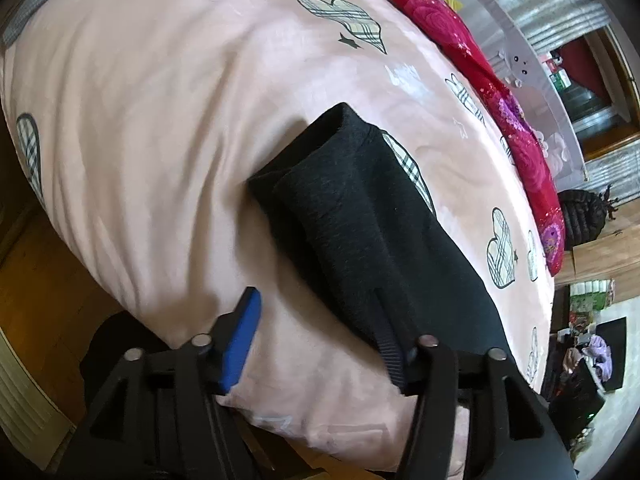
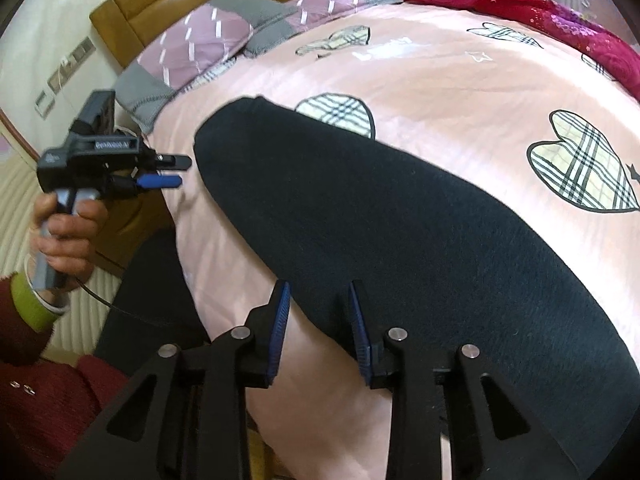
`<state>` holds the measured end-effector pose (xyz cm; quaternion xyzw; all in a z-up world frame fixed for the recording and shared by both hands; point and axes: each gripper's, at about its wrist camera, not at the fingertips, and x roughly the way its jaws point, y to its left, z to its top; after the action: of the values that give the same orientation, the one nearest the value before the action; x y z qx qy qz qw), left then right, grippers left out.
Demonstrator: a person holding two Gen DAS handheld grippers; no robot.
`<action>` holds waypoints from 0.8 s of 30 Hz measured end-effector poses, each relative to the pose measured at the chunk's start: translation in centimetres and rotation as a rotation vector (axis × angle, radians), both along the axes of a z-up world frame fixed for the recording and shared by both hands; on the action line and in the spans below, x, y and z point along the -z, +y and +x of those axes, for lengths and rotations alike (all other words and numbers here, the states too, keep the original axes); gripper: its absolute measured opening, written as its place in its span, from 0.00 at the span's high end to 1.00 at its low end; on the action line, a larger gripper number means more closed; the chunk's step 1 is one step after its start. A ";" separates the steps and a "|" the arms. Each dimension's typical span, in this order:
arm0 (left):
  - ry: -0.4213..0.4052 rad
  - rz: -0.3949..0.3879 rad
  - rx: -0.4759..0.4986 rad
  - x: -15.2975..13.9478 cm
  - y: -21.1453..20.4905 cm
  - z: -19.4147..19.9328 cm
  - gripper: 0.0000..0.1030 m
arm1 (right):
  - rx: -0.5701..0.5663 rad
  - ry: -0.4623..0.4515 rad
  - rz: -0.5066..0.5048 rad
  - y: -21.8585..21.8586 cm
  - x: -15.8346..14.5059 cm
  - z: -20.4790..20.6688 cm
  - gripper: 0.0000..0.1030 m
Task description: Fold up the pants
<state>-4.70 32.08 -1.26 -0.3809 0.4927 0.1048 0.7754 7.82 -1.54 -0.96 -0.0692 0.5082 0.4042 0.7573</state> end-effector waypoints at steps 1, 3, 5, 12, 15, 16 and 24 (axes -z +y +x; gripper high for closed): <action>0.007 0.009 0.002 0.0 -0.1 0.3 0.43 | 0.010 0.002 0.010 -0.2 -0.2 0.2 0.69; 0.026 0.019 0.008 0.2 -0.2 1.0 0.42 | 0.040 -0.001 0.023 -0.5 -0.5 1.0 0.69; 0.052 0.034 0.011 0.6 -0.3 1.7 0.42 | 0.081 -0.005 0.030 -1.0 -0.8 2.0 0.69; 0.069 0.059 0.024 2.2 0.0 2.4 0.42 | 0.223 0.034 0.085 -2.9 -1.1 8.3 0.69; 0.061 0.062 0.035 2.5 0.3 2.6 0.43 | 0.216 0.067 0.072 -2.2 -0.2 11.1 0.69; 0.059 0.061 0.039 2.6 0.4 2.6 0.43 | 0.214 0.077 0.066 -1.9 0.2 11.8 0.69; 0.054 0.066 0.056 3.5 0.7 3.8 0.45 | 0.080 0.175 -0.051 1.9 4.7 14.8 0.69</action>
<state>-0.86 32.79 -4.80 -0.3382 0.5201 0.1098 0.7766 22.65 0.40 -5.67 -0.0324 0.5848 0.3651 0.7236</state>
